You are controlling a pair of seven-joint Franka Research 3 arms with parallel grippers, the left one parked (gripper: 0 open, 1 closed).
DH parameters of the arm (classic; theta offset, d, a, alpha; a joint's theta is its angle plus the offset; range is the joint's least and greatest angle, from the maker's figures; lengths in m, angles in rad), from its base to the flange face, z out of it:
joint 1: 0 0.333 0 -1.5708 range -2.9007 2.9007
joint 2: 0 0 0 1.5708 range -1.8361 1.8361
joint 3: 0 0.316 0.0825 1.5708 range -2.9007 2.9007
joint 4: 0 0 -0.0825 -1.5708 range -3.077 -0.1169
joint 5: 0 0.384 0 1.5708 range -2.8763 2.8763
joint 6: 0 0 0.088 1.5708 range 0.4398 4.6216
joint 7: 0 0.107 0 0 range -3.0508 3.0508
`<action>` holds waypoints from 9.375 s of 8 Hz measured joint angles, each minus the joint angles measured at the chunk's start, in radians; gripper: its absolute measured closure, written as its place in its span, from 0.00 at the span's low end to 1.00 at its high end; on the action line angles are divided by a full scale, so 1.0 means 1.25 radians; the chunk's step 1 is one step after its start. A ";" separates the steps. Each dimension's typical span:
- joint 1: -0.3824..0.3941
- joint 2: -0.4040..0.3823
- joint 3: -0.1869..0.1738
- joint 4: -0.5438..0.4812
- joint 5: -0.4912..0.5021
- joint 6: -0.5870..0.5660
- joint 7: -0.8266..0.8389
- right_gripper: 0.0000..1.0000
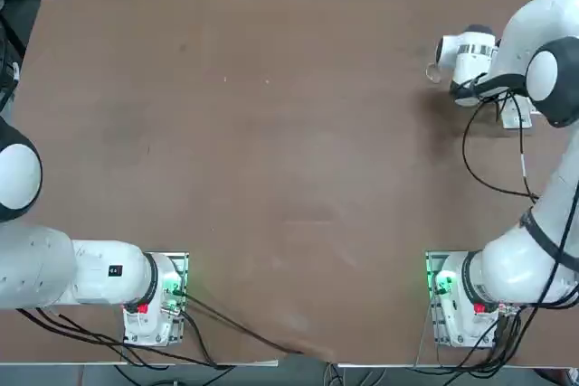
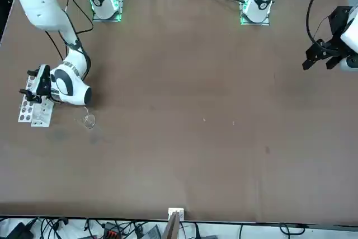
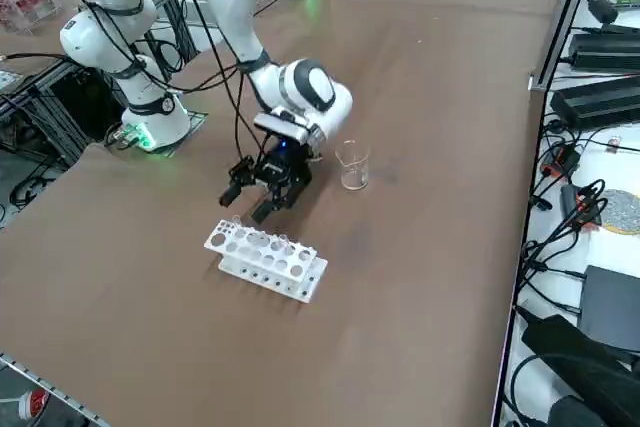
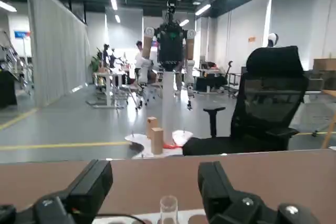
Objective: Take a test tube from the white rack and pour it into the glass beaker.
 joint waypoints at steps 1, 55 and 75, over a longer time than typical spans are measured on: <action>0.013 -0.052 0.005 0.010 0.049 -0.003 -0.091 0.00; -0.012 -0.071 0.004 0.187 0.009 0.019 -0.378 0.81; 0.135 0.020 0.000 0.453 0.907 0.177 -0.718 0.81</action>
